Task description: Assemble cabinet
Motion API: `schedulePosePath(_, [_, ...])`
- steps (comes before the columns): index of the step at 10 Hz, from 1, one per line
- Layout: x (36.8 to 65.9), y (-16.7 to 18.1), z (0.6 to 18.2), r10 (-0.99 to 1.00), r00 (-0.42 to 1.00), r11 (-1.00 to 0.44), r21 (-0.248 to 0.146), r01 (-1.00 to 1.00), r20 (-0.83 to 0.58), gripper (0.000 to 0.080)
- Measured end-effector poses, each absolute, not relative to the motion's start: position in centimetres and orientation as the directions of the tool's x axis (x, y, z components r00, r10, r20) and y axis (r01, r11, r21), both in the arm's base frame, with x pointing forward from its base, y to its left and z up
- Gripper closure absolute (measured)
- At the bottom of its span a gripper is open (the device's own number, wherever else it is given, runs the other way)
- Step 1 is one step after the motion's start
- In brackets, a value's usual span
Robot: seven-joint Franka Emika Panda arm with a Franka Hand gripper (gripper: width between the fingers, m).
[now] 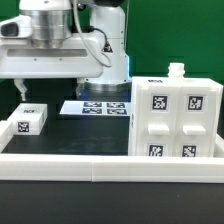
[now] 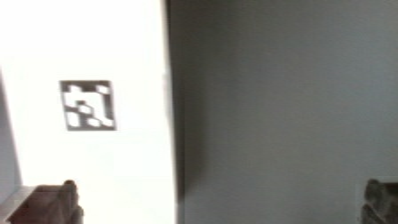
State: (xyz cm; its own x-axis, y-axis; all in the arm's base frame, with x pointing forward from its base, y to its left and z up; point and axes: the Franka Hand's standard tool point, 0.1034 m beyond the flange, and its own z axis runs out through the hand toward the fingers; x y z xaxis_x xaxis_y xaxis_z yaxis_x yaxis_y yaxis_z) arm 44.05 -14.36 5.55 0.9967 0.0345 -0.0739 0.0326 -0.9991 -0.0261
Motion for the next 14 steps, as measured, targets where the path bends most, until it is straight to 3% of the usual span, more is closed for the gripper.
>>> schedulePosePath(4, [42.5,-17.8,4.5,0.063,0.994,-0.998,-0.024,0.062,-0.085,0.0002])
schedulePosePath(14, [41.1,-18.1,0.9,0.079,0.991,-0.997,-0.003,0.079,-0.112,0.0002])
